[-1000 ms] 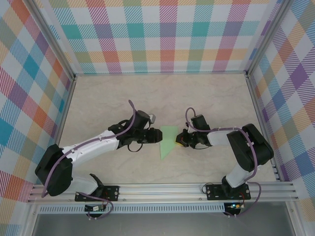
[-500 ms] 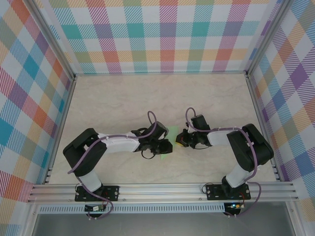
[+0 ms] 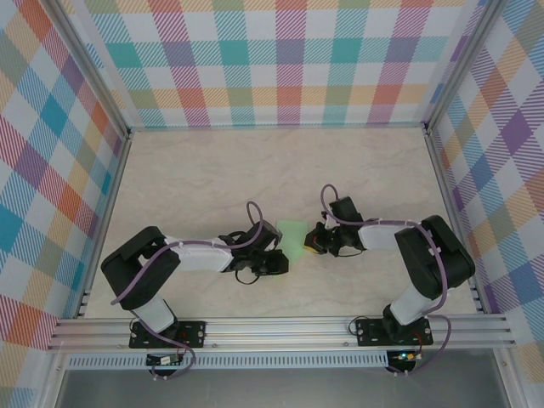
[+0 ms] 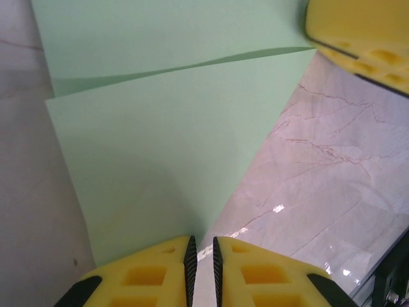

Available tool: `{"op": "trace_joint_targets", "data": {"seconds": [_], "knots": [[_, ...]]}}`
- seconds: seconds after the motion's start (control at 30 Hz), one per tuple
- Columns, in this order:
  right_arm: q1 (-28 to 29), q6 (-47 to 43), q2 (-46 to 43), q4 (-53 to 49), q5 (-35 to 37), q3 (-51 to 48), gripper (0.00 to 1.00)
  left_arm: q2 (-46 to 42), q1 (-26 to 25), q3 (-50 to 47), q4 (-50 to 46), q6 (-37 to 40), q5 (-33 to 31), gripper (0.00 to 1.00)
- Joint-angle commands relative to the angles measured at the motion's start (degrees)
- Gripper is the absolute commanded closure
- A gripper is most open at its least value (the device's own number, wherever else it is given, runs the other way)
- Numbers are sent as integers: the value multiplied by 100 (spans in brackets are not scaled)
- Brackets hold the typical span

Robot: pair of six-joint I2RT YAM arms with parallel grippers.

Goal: Fold a paper plane with a square sheet of paper (pick it up from the middle)
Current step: Third fold the triangle at the center of the table.

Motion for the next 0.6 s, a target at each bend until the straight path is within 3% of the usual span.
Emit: {"op": "trace_joint_targets", "data": {"seconds": [0.0, 0.23, 0.43, 0.57], "knots": [[-5, -115, -399, -222, -102, 177, 98, -15, -20, -175, -324, 148, -24, 82], [373, 185, -871, 241, -61, -154, 100, 147, -23, -73, -197, 93, -35, 85], [975, 513, -481, 996, -135, -277, 100, 100, -22, -74, -255, 90, -127, 88], [1068, 622, -227, 1154, 58, -363, 100, 33, -20, -71, -373, 158, -144, 88]]}}
